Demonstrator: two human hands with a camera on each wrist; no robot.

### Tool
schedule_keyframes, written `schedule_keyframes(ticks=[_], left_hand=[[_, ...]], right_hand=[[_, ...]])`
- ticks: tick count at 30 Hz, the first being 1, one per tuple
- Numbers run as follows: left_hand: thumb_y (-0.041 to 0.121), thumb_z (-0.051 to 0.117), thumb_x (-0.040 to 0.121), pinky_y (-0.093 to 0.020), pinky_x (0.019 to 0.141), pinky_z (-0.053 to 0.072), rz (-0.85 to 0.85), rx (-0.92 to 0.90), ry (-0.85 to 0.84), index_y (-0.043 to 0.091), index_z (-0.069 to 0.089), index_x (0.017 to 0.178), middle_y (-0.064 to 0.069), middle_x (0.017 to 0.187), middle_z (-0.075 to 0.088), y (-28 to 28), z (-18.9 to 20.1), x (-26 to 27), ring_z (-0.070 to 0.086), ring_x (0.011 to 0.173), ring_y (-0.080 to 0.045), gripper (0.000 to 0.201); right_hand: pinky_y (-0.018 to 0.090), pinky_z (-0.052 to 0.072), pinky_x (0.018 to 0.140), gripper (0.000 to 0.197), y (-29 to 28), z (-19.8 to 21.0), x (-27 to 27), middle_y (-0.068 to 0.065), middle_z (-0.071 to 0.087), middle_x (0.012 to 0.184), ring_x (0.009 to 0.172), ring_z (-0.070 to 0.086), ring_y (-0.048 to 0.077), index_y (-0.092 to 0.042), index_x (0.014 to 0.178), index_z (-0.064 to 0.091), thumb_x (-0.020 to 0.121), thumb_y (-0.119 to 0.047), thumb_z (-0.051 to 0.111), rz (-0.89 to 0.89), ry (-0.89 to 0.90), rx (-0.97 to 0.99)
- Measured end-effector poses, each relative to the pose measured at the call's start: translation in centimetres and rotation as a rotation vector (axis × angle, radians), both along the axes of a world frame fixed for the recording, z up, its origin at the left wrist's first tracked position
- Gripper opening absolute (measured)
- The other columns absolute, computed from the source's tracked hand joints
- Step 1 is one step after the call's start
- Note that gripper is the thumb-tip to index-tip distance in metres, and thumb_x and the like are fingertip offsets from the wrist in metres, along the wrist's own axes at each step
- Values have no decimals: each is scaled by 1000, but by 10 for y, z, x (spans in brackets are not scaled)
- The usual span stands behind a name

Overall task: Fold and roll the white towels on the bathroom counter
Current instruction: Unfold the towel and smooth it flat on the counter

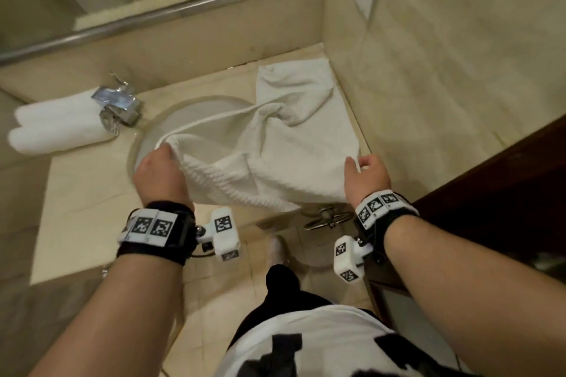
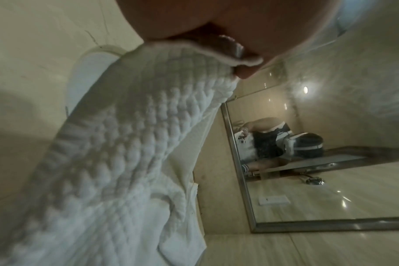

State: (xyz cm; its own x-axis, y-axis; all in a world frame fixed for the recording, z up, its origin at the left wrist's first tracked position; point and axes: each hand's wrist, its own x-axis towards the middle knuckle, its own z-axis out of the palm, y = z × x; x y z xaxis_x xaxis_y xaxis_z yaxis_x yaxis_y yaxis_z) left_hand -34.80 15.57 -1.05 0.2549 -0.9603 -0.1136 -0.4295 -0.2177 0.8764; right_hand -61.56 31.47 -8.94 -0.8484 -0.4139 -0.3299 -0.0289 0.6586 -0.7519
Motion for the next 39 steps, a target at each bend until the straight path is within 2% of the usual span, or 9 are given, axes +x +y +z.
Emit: schedule_keyframes(ticks=[4, 8, 11, 13, 19, 23, 28, 33, 39], left_hand=[[-6, 69, 77, -46, 101, 48, -30, 2, 126, 7, 66, 121, -18, 111, 70, 10, 16, 1, 63, 110, -41, 46], [22, 73, 78, -53, 100, 50, -429, 217, 485, 15, 80, 91, -12, 96, 76, 42, 22, -26, 68, 103, -40, 16], [27, 68, 90, -44, 93, 55, -980, 512, 205, 15, 80, 105, -19, 105, 76, 81, 5, -56, 69, 100, -41, 23], [36, 63, 94, -41, 93, 54, -1164, 753, 126, 16, 77, 111, -12, 102, 78, 98, -19, -68, 73, 98, -30, 30], [33, 64, 98, -26, 77, 48, -909, 641, -117, 21, 75, 104, 2, 98, 77, 99, -77, -57, 71, 94, -20, 17], [31, 63, 98, -29, 84, 52, -816, 614, -180, 21, 75, 101, 1, 99, 77, 82, -89, -42, 70, 94, -17, 16], [30, 60, 99, -27, 90, 44, -853, 585, -245, 25, 74, 111, 7, 110, 71, 60, -102, -43, 63, 104, -14, 19], [31, 61, 97, -26, 85, 45, -877, 558, -272, 22, 73, 109, 3, 111, 70, 25, -116, -64, 63, 102, -15, 20], [55, 51, 74, -46, 90, 57, -876, 514, -298, 36, 71, 99, -4, 112, 66, -40, -132, -85, 68, 96, -27, 37]], right_hand=[[35, 45, 90, 30, 0, 2, -7, 15, 61, 127, 118, 58, 36, -8, 128, 52, 104, -24, 45, 121, -98, 246], [35, 53, 88, 26, 15, 7, -19, 14, 61, 122, 111, 62, 34, -7, 116, 66, 92, -8, 55, 551, -61, 695], [30, 43, 86, 33, 19, -2, -20, 18, 56, 130, 119, 56, 36, -3, 126, 60, 95, -13, 56, 453, -129, 626], [29, 35, 79, 37, 12, -12, -19, 21, 56, 132, 121, 55, 35, 2, 129, 56, 100, -19, 51, 427, -150, 547], [33, 41, 87, 41, 2, -20, -6, 22, 58, 127, 111, 57, 35, 2, 115, 59, 105, -28, 34, 642, -172, 638], [32, 43, 91, 40, 3, -35, 4, 15, 60, 132, 116, 58, 33, -7, 125, 60, 101, -34, 44, 698, -156, 681], [29, 41, 85, 51, -7, -54, 13, 11, 53, 138, 105, 60, 30, -16, 142, 41, 98, -40, 52, 529, -183, 519], [42, 45, 102, 61, -37, -65, 5, 14, 48, 140, 124, 51, 36, -14, 142, 36, 92, -38, 60, 253, -107, 431], [43, 43, 106, 65, -92, -73, -20, 14, 42, 147, 129, 48, 35, -12, 147, 33, 93, -37, 60, 184, -103, 432]])
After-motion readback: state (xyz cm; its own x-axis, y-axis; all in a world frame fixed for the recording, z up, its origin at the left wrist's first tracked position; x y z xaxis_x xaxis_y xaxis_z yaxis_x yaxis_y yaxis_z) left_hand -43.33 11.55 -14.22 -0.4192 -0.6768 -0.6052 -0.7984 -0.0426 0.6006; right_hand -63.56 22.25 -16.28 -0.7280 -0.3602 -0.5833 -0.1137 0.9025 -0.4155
